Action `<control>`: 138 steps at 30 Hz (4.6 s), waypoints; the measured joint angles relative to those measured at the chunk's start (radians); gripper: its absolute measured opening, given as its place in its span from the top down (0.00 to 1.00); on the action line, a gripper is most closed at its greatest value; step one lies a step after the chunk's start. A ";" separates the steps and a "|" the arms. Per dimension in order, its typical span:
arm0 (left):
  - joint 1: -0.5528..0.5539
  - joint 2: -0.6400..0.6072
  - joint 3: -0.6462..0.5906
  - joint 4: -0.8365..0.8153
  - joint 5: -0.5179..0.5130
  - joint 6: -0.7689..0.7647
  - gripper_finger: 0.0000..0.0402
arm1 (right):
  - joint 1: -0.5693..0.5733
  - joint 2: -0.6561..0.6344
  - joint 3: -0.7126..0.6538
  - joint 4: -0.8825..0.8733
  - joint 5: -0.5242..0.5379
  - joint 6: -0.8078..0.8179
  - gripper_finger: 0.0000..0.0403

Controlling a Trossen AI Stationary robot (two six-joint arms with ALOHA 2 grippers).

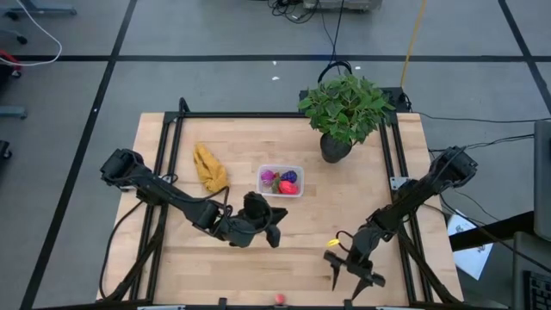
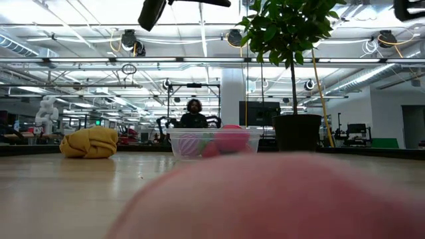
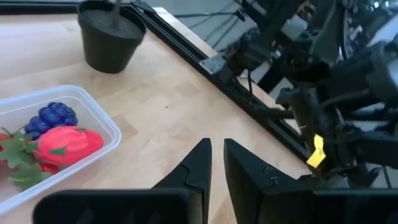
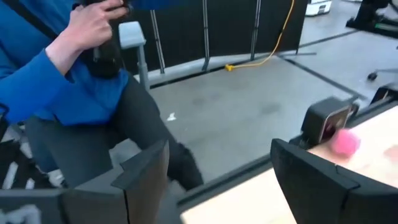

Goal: Pick and placing Produce into tupperware
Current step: Put the pink peach into the transparent bin

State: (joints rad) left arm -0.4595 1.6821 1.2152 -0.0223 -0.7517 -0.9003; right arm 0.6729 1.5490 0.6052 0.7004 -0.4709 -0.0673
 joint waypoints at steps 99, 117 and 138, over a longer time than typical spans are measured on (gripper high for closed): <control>-0.164 -0.257 0.000 -0.516 -0.214 -0.177 0.88 | -0.205 0.639 0.858 -0.678 -0.110 -0.450 0.32; -0.164 -0.257 0.000 -0.511 -0.193 -0.152 0.88 | -0.228 0.686 0.858 -0.598 -0.111 -0.450 0.32; -0.164 -0.257 0.000 -0.500 -0.189 -0.129 0.88 | -0.230 0.707 0.859 -0.538 -0.112 -0.445 0.32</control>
State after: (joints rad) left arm -0.6231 1.4250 1.2148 -0.5228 -0.9405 -1.0294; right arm 0.4434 2.2559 1.4639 0.1622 -0.5827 -0.5120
